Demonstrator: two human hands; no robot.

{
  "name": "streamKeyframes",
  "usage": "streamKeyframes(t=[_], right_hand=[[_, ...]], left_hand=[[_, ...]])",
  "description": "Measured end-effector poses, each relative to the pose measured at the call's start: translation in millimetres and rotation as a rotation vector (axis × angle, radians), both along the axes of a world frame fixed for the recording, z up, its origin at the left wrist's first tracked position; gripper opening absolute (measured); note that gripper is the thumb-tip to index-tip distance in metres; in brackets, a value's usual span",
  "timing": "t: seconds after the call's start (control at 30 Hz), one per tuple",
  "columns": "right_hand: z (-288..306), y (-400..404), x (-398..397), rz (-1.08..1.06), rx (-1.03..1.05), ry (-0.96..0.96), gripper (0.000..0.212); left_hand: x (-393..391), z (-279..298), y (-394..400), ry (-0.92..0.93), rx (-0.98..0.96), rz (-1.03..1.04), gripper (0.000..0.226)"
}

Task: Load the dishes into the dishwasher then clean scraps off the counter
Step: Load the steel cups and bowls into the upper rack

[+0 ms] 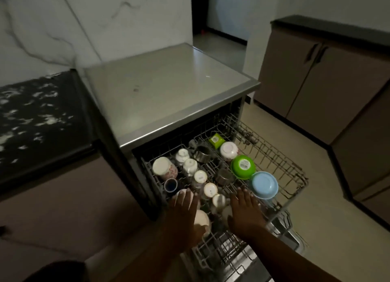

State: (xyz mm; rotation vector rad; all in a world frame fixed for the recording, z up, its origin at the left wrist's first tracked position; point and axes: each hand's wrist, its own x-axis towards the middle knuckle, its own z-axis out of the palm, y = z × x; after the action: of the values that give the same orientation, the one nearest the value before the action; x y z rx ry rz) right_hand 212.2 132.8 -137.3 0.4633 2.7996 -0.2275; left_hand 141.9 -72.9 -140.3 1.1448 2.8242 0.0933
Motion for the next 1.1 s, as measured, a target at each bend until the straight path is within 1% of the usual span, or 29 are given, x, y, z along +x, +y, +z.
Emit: streamKeyframes(t=[0.1, 0.2, 0.27, 0.37, 0.43, 0.53, 0.57, 0.6, 0.63, 0.67, 0.7, 0.8, 0.87, 0.9, 0.93, 1.0, 1.03, 1.1], right_hand=[[12.6, -20.3, 32.1, 0.047, -0.031, 0.081, 0.079], [22.0, -34.3, 69.7, 0.033, -0.046, 0.090, 0.069], [33.3, -38.0, 89.7, 0.038, -0.047, 0.062, 0.067], [53.0, -32.6, 112.6, 0.040, -0.034, 0.050, 0.071], [64.9, -25.6, 123.7, 0.020, -0.045, 0.041, 0.076], [78.4, -11.1, 134.0, -0.009, -0.035, 0.006, 0.081], [81.2, -5.3, 136.3, -0.022, -0.033, 0.002, 0.082], [83.9, 0.6, 138.4, -0.032, -0.038, -0.001, 0.083], [84.8, 7.3, 140.3, -0.035, -0.044, -0.004, 0.084], [84.3, 14.6, 142.5, -0.032, -0.046, -0.006, 0.084], [82.8, 23.1, 144.2, -0.021, -0.041, -0.001, 0.084], [78.0, 51.1, 152.0, 0.019, -0.029, 0.014, 0.082], [69.9, 75.8, 158.6, 0.037, -0.054, 0.013, 0.079], [64.9, 90.0, 162.9, 0.035, -0.092, 0.007, 0.078], [61.6, 104.1, 167.0, 0.034, -0.152, 0.010, 0.078], [54.1, 134.6, 172.7, -0.040, -0.379, 0.050, 0.073], [50.2, 149.5, 173.9, -0.115, -0.507, 0.047, 0.070], [42.4, 176.2, 172.4, -0.303, -0.693, -0.025, 0.070]], left_hand=[[41.2, 14.6, -32.2, 0.009, 0.001, 0.093, 0.093], [92.7, 33.8, -62.5, -0.010, 0.006, 0.182, 0.091], [117.8, 44.2, -76.8, -0.065, -0.015, 0.239, 0.091], [138.4, 52.2, -87.1, -0.173, -0.068, 0.298, 0.091], [147.8, 61.4, -84.3, -0.218, -0.086, 0.316, 0.089], [158.6, 73.0, -70.4, -0.173, -0.064, 0.324, 0.092], [160.8, 80.0, -64.8, -0.174, -0.037, 0.320, 0.097], [161.8, 81.8, -59.5, -0.201, 0.034, 0.338, 0.107], [162.2, 76.5, -53.8, -0.146, 0.084, 0.360, 0.116], [163.8, 71.3, -47.2, -0.195, 0.059, 0.390, 0.120], [165.1, 68.3, -38.1, -0.230, 0.027, 0.411, 0.119], [167.2, 60.6, -2.6, -0.294, -0.022, 0.533, 0.099], [170.4, 52.4, 25.2, -0.306, 0.066, 0.616, 0.094], [173.7, 49.3, 40.1, -0.301, 0.154, 0.671, 0.088], [178.0, 44.8, 55.6, -0.330, 0.263, 0.759, 0.077], [187.2, 37.9, 90.4, -0.399, 0.518, 0.953, 0.053], [189.6, 26.6, 106.5, -0.474, 0.637, 1.082, 0.047], [191.5, 14.4, 134.7, -0.671, 0.888, 1.341, 0.048]])
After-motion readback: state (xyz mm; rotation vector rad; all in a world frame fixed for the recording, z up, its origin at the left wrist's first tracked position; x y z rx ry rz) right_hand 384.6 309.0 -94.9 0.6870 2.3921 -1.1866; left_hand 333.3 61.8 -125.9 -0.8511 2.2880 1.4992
